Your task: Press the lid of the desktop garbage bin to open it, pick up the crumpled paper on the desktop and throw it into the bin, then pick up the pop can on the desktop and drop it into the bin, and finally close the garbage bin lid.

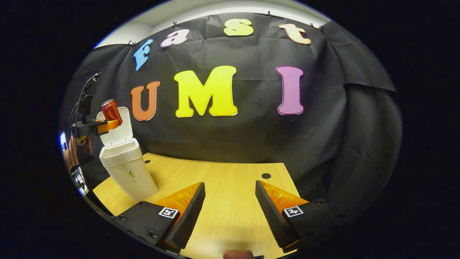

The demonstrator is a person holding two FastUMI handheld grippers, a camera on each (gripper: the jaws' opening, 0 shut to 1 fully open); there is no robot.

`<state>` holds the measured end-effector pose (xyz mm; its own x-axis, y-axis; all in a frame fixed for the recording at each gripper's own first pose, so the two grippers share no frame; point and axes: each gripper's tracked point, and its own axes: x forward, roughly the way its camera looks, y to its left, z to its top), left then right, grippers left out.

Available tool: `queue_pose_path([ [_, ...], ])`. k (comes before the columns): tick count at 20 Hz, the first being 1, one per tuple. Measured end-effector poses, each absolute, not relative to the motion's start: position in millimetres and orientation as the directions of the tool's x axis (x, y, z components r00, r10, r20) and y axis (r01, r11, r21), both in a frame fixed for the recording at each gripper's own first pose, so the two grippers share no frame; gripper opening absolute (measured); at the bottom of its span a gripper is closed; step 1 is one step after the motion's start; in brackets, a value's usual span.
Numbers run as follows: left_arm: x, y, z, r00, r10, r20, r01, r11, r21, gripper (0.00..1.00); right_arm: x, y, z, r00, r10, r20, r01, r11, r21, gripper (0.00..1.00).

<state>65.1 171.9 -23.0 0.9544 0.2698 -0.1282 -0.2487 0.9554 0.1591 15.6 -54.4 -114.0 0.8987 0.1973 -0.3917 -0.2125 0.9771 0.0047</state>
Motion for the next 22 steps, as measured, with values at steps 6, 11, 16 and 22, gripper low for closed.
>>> queue_pose_path([
  [6,65.1,211.6,-60.2,0.921,0.336,-0.198,-0.316,0.940,0.128,0.80,23.3,-24.2,-118.5,0.884,0.234,-0.404,-0.263,0.965,-0.019,0.90],
  [11,70.4,222.8,-90.7,0.901,0.354,-0.252,-0.336,0.935,0.113,0.83,28.3,-12.1,-121.1,0.879,0.234,-0.414,-0.270,0.962,-0.029,0.90],
  [16,67.9,219.1,-80.8,0.898,0.375,-0.231,-0.350,0.926,0.143,0.91,25.6,-4.0,-124.8,0.874,0.240,-0.423,-0.278,0.960,-0.030,0.90],
  [22,53.3,188.2,-8.4,0.896,0.438,-0.075,-0.424,0.893,0.154,0.93,25.2,-3.3,-122.8,0.873,0.249,-0.419,-0.284,0.959,-0.020,0.90],
])
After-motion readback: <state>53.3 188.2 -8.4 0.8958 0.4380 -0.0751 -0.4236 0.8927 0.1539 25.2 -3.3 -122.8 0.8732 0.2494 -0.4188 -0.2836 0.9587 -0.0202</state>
